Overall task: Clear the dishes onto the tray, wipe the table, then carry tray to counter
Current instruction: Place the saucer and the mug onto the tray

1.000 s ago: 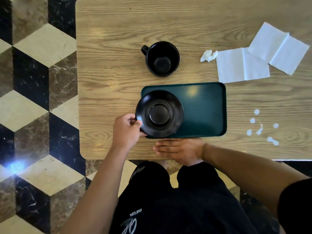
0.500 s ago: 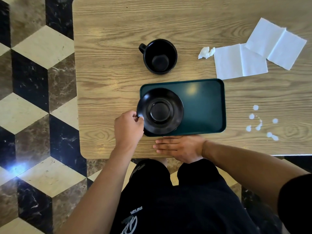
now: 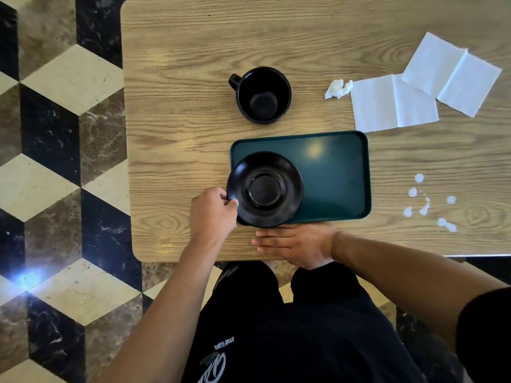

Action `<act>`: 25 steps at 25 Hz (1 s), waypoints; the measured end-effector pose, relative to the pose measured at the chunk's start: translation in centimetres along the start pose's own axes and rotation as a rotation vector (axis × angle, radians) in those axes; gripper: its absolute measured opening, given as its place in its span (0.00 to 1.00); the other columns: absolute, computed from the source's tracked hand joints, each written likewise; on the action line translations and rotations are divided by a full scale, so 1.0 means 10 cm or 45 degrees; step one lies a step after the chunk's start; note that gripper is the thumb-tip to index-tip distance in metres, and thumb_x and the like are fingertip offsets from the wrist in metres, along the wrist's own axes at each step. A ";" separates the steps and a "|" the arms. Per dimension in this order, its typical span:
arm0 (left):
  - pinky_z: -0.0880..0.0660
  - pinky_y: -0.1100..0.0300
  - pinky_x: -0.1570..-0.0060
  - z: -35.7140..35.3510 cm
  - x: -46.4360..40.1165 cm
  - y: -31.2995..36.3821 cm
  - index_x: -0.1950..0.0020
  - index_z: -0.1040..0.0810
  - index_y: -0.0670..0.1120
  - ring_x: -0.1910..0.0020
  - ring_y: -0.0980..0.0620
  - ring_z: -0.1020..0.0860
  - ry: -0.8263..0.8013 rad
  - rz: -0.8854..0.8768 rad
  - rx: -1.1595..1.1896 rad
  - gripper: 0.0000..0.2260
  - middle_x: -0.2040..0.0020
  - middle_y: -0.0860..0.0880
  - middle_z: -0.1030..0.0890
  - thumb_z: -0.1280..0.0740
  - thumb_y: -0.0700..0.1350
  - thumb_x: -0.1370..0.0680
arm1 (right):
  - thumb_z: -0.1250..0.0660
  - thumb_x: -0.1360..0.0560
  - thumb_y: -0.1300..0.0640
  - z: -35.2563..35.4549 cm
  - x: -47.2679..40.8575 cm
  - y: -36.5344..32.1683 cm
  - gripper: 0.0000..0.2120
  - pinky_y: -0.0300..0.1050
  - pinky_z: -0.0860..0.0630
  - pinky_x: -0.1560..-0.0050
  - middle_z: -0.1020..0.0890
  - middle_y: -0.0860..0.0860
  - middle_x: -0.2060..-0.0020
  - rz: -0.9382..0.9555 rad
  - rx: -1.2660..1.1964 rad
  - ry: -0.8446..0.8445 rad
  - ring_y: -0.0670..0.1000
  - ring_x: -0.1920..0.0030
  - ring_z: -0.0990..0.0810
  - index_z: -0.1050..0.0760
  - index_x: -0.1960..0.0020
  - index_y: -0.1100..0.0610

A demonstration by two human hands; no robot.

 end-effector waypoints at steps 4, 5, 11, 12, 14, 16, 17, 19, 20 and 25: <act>0.16 0.50 0.59 0.04 0.05 0.03 0.52 0.19 0.44 0.72 0.50 0.15 -0.043 0.034 0.001 0.03 0.65 0.48 0.15 0.30 0.43 0.20 | 0.41 0.21 0.57 0.01 0.00 0.00 0.31 0.52 0.44 0.21 0.45 0.52 0.19 -0.006 -0.040 0.001 0.53 0.19 0.49 0.43 0.20 0.60; 0.16 0.51 0.60 0.04 0.05 0.03 0.52 0.19 0.45 0.73 0.50 0.15 -0.049 0.043 0.003 0.03 0.65 0.48 0.15 0.30 0.43 0.20 | 0.41 0.20 0.56 0.01 0.00 0.00 0.31 0.52 0.45 0.21 0.45 0.52 0.19 -0.002 -0.030 -0.004 0.53 0.19 0.50 0.44 0.19 0.60; 0.19 0.50 0.55 0.11 0.00 -0.04 0.58 0.19 0.44 0.61 0.45 0.16 -0.058 -0.041 -0.105 0.14 0.64 0.47 0.15 0.32 0.53 0.20 | 0.38 0.21 0.55 0.02 0.01 0.00 0.31 0.51 0.45 0.21 0.44 0.52 0.19 0.004 -0.014 0.052 0.53 0.19 0.50 0.42 0.20 0.60; 0.21 0.52 0.53 0.16 -0.02 -0.05 0.55 0.18 0.44 0.57 0.46 0.17 0.029 -0.123 -0.142 0.15 0.60 0.48 0.15 0.34 0.54 0.19 | 0.38 0.20 0.55 0.02 0.02 -0.01 0.31 0.52 0.45 0.21 0.44 0.52 0.19 0.006 -0.018 0.052 0.53 0.19 0.49 0.42 0.20 0.60; 0.24 0.50 0.45 0.25 -0.16 -0.07 0.45 0.19 0.42 0.46 0.44 0.20 0.305 -0.372 -0.214 0.14 0.48 0.45 0.17 0.38 0.52 0.17 | 0.38 0.20 0.55 0.04 0.02 -0.01 0.31 0.51 0.46 0.21 0.44 0.52 0.19 0.006 -0.030 0.060 0.53 0.19 0.49 0.42 0.20 0.60; 0.29 0.43 0.31 0.24 -0.46 -0.12 0.32 0.26 0.40 0.31 0.38 0.27 0.494 -0.574 -0.409 0.18 0.33 0.39 0.23 0.41 0.49 0.16 | 0.39 0.20 0.56 0.06 0.01 0.00 0.30 0.51 0.46 0.20 0.44 0.53 0.19 -0.004 -0.042 0.050 0.53 0.19 0.49 0.42 0.20 0.60; 0.36 0.41 0.25 0.21 -0.65 -0.14 0.26 0.31 0.41 0.25 0.36 0.32 0.508 -0.625 -0.511 0.20 0.26 0.37 0.29 0.42 0.49 0.15 | 0.41 0.20 0.56 0.06 0.01 -0.01 0.30 0.51 0.47 0.20 0.44 0.53 0.19 -0.003 -0.038 0.034 0.53 0.19 0.49 0.43 0.20 0.60; 0.47 0.39 0.20 0.09 -0.94 -0.14 0.19 0.39 0.43 0.18 0.35 0.43 0.436 -0.706 -0.616 0.25 0.19 0.37 0.40 0.45 0.51 0.15 | 0.47 0.19 0.55 0.03 0.02 -0.01 0.30 0.51 0.50 0.20 0.47 0.53 0.19 0.018 -0.025 -0.012 0.53 0.19 0.51 0.46 0.19 0.60; 0.48 0.38 0.19 0.03 -1.04 -0.12 0.18 0.40 0.44 0.18 0.36 0.46 0.409 -0.754 -0.626 0.26 0.17 0.37 0.42 0.46 0.52 0.15 | 0.49 0.19 0.55 0.01 0.03 0.00 0.30 0.51 0.51 0.20 0.48 0.53 0.19 0.029 -0.022 -0.027 0.53 0.19 0.52 0.47 0.19 0.60; 0.44 0.38 0.21 -0.20 -1.26 -0.06 0.19 0.36 0.46 0.18 0.39 0.42 0.511 -0.815 -0.593 0.24 0.18 0.41 0.38 0.47 0.49 0.15 | 0.41 0.20 0.55 0.03 0.03 0.02 0.31 0.49 0.52 0.20 0.45 0.53 0.19 0.002 -0.041 0.012 0.52 0.19 0.50 0.44 0.19 0.60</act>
Point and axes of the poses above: each hand's wrist, its own x-axis away from the middle knuckle, its own z-axis out of the back of the hand, y = z × x, the point moved 2 cm from there along -x, towards the middle knuckle
